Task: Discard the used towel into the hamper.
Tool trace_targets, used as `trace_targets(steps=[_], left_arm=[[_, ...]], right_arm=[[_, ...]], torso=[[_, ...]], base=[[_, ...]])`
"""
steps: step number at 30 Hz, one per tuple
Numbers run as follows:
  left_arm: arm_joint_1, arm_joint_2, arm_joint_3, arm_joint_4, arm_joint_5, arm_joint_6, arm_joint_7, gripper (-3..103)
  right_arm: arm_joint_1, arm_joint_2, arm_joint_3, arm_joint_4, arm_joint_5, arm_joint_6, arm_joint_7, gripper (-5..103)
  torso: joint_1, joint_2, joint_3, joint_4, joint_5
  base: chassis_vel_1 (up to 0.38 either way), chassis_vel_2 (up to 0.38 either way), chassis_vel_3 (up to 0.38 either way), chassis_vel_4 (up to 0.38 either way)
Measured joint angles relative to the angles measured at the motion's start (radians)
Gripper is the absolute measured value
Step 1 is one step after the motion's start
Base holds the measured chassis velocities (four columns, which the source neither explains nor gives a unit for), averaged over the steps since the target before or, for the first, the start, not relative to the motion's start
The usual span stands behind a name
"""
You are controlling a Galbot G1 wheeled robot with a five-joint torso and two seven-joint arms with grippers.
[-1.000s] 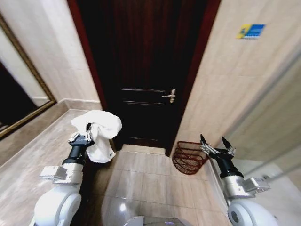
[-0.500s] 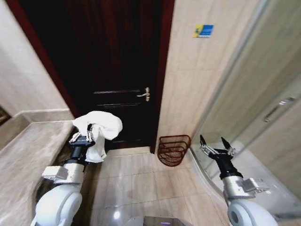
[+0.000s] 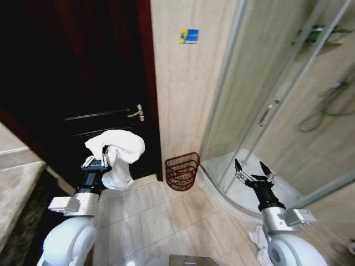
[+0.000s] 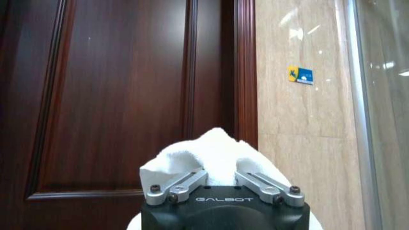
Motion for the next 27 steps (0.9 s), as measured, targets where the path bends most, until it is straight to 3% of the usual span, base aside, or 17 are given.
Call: trace_targets(steps=[27], left_arm=[[0.009,-0.008,0.004,0.025,-0.001,-0.045,0.022,2]], right_arm=[[-0.009,0.024,-0.009,0.002,-0.013,0.018,0.02,100]], torso=[[-0.002,-0.004,-0.002,-0.0001,0.0002]], base=[[-0.069,0.069,0.068,-0.072]])
